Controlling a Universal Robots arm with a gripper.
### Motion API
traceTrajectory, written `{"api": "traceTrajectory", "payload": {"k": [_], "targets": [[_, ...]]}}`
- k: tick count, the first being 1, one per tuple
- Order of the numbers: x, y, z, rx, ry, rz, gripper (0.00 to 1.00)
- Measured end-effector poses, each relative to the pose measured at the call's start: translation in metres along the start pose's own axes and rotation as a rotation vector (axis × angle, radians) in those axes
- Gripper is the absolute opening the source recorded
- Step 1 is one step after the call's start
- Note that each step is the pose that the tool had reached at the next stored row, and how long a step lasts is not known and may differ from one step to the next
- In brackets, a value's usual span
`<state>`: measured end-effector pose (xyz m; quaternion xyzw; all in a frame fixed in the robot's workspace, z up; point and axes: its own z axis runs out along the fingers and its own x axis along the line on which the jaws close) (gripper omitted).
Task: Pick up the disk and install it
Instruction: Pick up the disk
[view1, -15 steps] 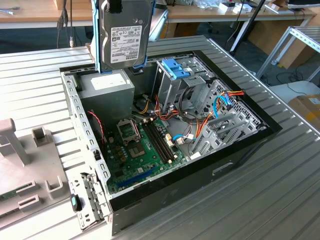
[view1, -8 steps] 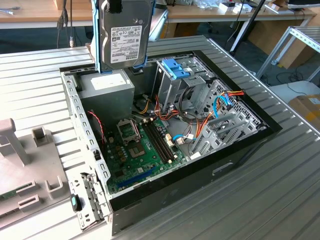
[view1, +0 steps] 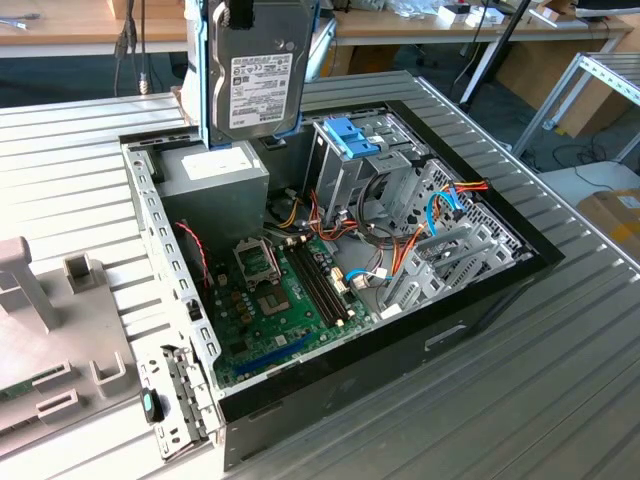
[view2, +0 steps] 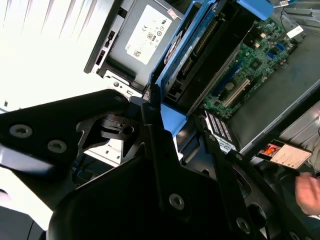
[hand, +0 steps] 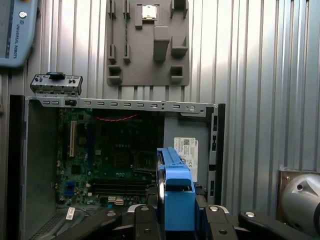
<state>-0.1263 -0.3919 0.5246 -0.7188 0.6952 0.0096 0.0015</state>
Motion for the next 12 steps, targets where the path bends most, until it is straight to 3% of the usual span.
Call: {"api": "traceTrajectory", "payload": {"k": [12], "targets": [[0.0093, -0.0009, -0.0002, 0.0, 0.0, 0.0, 0.36]]}}
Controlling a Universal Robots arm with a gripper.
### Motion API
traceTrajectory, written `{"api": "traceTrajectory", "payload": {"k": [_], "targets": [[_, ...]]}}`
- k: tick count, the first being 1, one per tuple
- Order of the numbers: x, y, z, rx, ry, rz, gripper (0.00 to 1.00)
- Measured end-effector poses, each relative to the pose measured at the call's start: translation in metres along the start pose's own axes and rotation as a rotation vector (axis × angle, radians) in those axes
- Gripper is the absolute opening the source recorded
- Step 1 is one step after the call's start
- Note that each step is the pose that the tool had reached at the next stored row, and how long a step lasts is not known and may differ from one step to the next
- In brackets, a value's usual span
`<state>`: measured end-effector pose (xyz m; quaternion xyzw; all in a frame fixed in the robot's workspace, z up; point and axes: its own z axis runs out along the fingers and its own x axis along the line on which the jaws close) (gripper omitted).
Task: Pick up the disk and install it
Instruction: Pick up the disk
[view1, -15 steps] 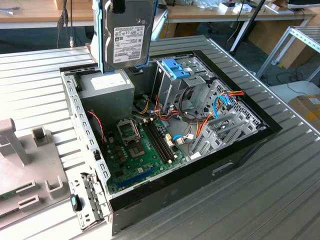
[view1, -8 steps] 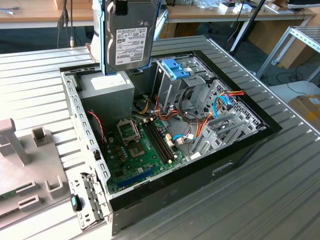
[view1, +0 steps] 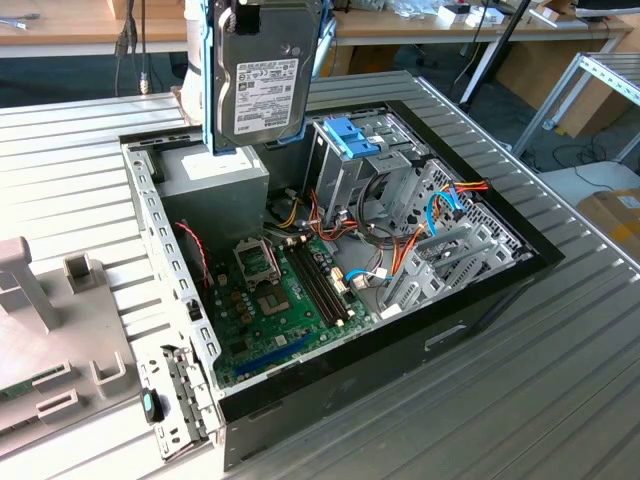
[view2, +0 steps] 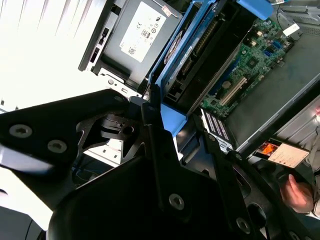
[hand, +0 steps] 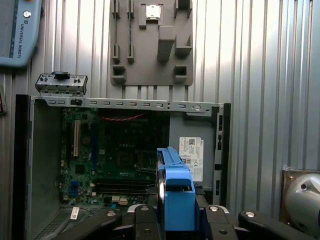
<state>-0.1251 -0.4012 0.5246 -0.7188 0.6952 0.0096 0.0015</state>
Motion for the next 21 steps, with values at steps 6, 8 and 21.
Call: {"api": "traceTrajectory", "payload": {"k": [6, 8, 21], "targets": [[0.0002, 0.0, -0.0001, -0.0001, 0.0001, 0.0, 0.36], [0.0002, 0.0, 0.0, -0.0001, 0.0001, 0.0, 0.36], [0.0154, -0.0009, -0.0003, -0.0001, 0.0001, 0.0, 0.36]]}}
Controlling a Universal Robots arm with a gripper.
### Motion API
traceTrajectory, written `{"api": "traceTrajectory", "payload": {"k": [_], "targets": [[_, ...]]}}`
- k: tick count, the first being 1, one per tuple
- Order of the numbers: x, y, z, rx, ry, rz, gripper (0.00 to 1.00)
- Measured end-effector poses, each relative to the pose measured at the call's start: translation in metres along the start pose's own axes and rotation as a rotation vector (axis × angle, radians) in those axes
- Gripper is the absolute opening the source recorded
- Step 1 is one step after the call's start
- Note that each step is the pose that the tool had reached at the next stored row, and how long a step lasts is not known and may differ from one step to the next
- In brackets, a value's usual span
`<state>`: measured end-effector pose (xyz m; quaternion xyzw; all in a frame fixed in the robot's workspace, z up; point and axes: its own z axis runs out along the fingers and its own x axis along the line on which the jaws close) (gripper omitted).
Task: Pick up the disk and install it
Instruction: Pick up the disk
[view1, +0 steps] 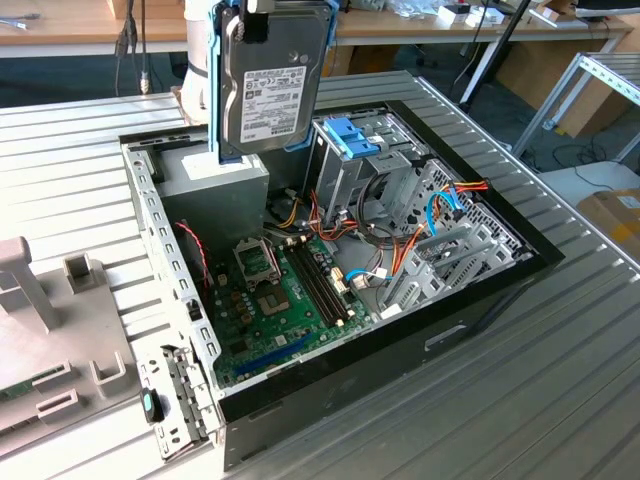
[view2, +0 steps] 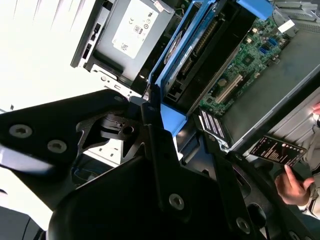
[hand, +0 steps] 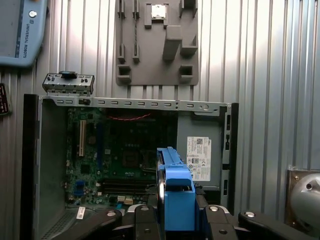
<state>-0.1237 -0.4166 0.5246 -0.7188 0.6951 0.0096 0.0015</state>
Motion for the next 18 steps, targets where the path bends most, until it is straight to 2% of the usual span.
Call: {"api": "traceTrajectory", "payload": {"k": [2, 7, 11, 18], "targets": [[0.0048, -0.0005, 0.0, 0.0001, -0.0001, 0.0, 0.36], [0.0051, -0.0023, 0.0, 0.0, 0.0001, 0.0, 0.36], [0.0053, -0.0098, 0.0, 0.0, 0.0001, 0.0, 0.36], [0.006, -0.0302, -0.0001, 0.0, 0.0001, 0.0, 0.36]]}}
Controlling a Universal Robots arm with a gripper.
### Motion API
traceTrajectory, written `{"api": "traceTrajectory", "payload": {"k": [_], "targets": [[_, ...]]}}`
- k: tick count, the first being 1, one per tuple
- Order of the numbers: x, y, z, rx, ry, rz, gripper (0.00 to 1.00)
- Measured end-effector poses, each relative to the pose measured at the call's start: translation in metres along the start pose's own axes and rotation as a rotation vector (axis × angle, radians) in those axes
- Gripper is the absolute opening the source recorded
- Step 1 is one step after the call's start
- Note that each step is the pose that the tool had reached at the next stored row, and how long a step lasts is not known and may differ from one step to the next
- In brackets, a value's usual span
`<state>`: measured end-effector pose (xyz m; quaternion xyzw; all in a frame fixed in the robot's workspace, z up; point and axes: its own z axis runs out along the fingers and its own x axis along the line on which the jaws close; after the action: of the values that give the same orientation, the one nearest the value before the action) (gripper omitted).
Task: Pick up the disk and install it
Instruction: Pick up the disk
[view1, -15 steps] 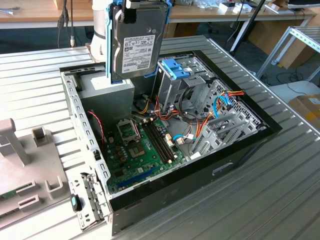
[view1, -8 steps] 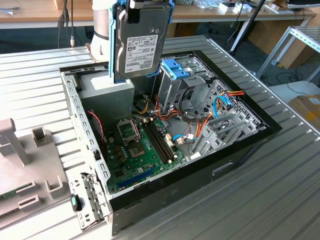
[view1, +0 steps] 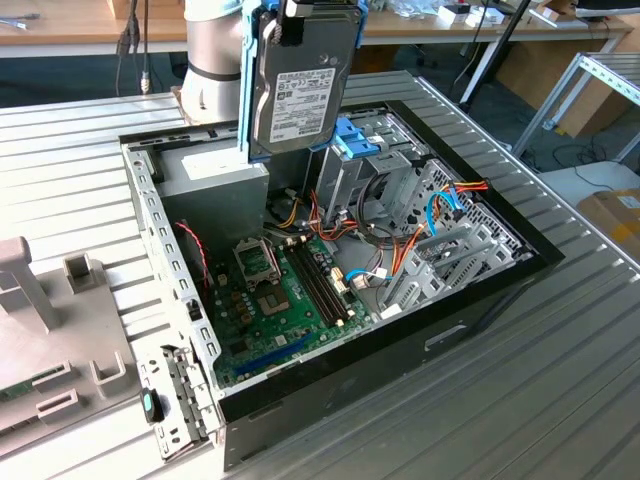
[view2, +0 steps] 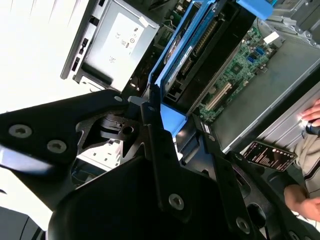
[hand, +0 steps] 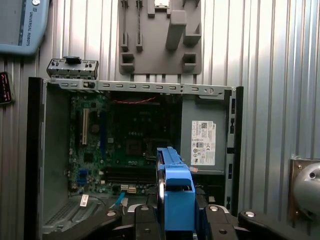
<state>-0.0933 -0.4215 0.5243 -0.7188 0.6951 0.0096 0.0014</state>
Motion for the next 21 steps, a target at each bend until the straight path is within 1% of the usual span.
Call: {"api": "traceTrajectory", "payload": {"k": [1, 4, 5, 7, 8, 13, 14, 18, 19, 21], "targets": [[0.0001, -0.0015, 0.0, 0.0, -0.0001, 0.0, 0.36], [0.0003, -0.0091, 0.0, 0.0, 0.0, 0.0, 0.36], [0.0004, -0.013, -0.0001, 0.0, 0.0, 0.0, 0.36], [0.0006, -0.0175, -0.0001, 0.0, 0.0, 0.0, 0.36], [0.0007, -0.0213, -0.0001, 0.0, 0.0, 0.0, 0.36], [0.001, -0.0288, -0.0002, 0.0, 0.0, 0.0, 0.36], [0.0011, -0.0315, -0.0002, 0.0001, 0.0, 0.0, 0.36], [0.0013, -0.038, -0.0002, 0.0, 0.0, 0.0, 0.36], [0.0014, -0.041, -0.0002, 0.0001, -0.0001, 0.0, 0.36], [0.0015, -0.0429, -0.0003, 0.0, -0.0001, 0.0, 0.36]]}}
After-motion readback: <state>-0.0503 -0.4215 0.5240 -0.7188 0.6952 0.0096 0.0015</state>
